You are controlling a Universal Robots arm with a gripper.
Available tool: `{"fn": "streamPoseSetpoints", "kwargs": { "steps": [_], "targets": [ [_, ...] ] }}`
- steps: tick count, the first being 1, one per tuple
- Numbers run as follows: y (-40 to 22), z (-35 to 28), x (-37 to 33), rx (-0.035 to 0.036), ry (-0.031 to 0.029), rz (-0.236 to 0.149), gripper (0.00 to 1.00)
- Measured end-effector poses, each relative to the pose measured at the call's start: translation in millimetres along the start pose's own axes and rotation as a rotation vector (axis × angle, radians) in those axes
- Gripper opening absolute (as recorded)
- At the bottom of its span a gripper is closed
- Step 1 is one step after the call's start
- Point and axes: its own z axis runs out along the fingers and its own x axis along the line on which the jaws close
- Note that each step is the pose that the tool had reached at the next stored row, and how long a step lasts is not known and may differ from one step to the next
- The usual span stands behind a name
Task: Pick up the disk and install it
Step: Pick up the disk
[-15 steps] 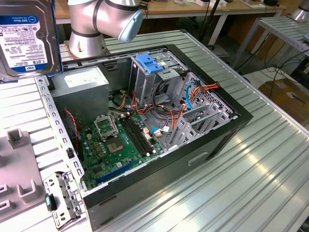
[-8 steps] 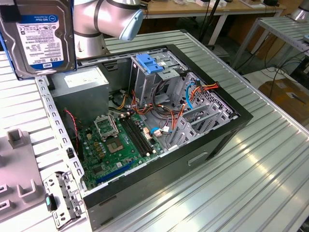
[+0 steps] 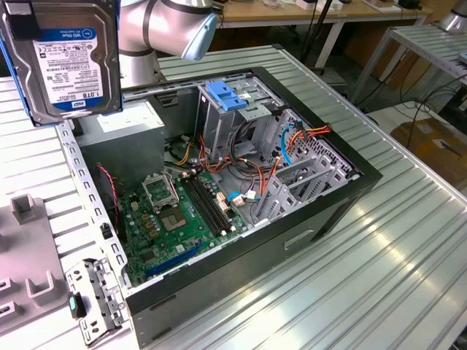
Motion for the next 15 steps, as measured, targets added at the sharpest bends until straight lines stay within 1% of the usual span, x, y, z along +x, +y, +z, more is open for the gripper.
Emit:
{"fn": "streamPoseSetpoints", "kwargs": {
  "steps": [3, 5, 7, 9, 10, 15],
  "targets": [
    [-3.1, 0.4, 2.2, 0.0001, -0.0001, 0.0, 0.37],
    [-8.5, 0.8, 2.9, 0.0001, 0.0001, 0.0, 0.37],
    [-16.1, 1.3, 3.1, 0.0001, 0.0004, 0.0, 0.37],
    [-25.9, 1.8, 3.1, 0.0001, 0.001, 0.0, 0.37],
    [-31.8, 2.2, 3.0, 0.0, 0.0015, 0.0, 0.37],
    [-51.2, 3.6, 3.0, 0.0001, 0.0035, 0.0, 0.37]
  ]
}}
